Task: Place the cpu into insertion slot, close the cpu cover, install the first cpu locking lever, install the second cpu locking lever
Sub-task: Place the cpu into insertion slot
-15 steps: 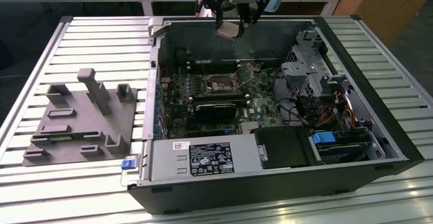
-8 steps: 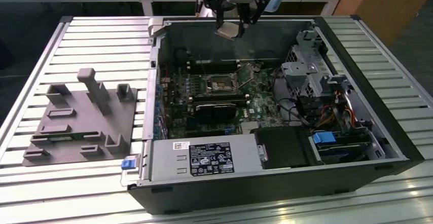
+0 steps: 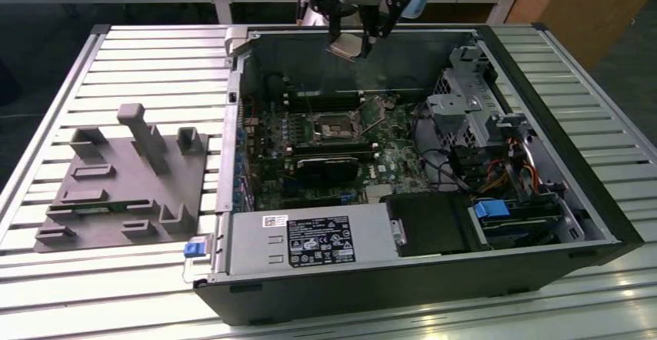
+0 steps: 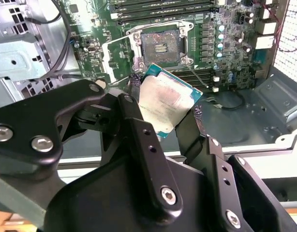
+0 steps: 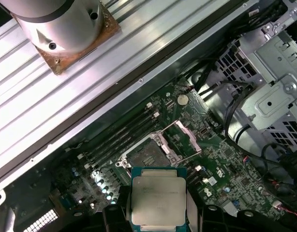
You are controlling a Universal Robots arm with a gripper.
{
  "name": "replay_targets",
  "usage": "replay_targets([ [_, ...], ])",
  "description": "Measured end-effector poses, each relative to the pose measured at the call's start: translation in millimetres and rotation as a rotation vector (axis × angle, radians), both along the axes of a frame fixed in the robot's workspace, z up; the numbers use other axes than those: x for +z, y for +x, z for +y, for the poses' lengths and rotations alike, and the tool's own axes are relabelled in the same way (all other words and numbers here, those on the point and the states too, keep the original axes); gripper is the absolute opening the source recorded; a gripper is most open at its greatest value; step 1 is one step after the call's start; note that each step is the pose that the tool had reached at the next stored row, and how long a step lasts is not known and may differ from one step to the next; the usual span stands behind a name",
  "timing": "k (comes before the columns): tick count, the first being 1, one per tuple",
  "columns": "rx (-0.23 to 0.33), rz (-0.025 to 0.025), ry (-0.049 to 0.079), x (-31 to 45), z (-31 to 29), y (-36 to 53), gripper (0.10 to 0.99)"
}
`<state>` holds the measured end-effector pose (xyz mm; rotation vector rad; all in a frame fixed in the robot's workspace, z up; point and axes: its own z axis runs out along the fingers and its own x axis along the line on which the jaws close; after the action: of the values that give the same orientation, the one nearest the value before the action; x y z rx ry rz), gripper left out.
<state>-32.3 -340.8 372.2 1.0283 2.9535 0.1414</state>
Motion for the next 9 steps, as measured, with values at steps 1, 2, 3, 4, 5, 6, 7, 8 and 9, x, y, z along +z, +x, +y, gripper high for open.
replay_targets([
  [1, -0.006, 0.0000, 0.000, 0.0, 0.0, 0.0, 0.541],
  [2, -0.011, 0.0000, 0.000, 0.0, 0.0, 0.0, 0.541],
  [3, -0.014, 0.0000, 0.000, -0.1, 0.0, 0.0, 0.541],
  [4, -0.018, 0.0000, 0.000, -0.1, 0.0, 0.0, 0.541],
  [5, -0.022, 0.0000, 0.000, -0.1, 0.0, 0.0, 0.541],
  [6, -0.026, 0.0000, 0.000, -0.1, 0.0, 0.0, 0.541],
  [7, -0.030, 0.0000, 0.000, -0.1, 0.0, 0.0, 0.541],
  [8, -0.035, 0.0000, 0.000, -0.1, 0.0, 0.0, 0.541],
  [9, -0.039, 0.0000, 0.000, -0.1, 0.0, 0.0, 0.541],
])
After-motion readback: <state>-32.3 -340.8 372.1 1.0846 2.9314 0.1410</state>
